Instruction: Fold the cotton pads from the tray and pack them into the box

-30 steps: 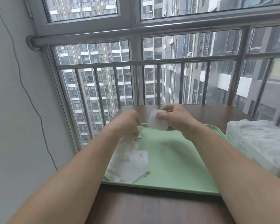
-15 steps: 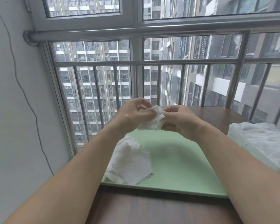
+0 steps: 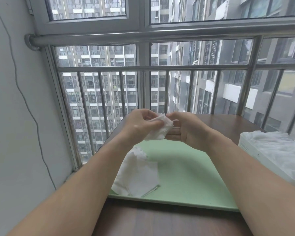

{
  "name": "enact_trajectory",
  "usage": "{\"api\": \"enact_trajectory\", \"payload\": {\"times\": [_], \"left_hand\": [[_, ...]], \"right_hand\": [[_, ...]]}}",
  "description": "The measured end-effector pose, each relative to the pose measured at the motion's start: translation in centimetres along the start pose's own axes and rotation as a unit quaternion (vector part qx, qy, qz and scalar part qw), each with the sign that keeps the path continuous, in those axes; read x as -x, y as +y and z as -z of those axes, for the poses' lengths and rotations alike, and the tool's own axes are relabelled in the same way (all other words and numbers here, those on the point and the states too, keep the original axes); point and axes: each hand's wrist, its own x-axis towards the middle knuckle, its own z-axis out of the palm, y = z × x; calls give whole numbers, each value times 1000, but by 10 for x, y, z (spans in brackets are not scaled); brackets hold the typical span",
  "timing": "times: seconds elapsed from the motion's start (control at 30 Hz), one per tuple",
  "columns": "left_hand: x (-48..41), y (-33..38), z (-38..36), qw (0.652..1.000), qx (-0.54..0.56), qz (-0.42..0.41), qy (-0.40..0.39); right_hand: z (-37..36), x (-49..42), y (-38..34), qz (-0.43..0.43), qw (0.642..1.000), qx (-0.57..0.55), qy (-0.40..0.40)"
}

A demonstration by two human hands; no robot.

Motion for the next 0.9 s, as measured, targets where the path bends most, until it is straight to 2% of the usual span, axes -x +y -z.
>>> {"api": "enact_trajectory", "payload": {"times": [0.13, 0.2, 0.3, 0.37, 0.53, 0.73, 0.9], "left_hand": [[1, 0, 1, 1000, -1, 4, -15], [2, 3, 2, 996, 62, 49, -45], [2, 9, 6, 967, 213, 113, -81], [3, 12, 9, 953, 265, 106, -105], [4, 8, 13, 939, 297, 66, -160], [4, 7, 14, 938, 315, 69, -128], [-1, 3, 18, 960, 265, 79, -34]], "right_hand": [[0, 4, 0, 20, 999, 32, 1], [1, 4, 2, 19, 1000, 13, 16], [3, 1, 0, 15, 999, -14, 37], [5, -1, 0, 17, 998, -41, 38], [9, -2, -1, 19, 996, -74, 42], [9, -4, -2, 28, 992, -91, 79], [16, -7, -1, 48, 975, -14, 217]]}}
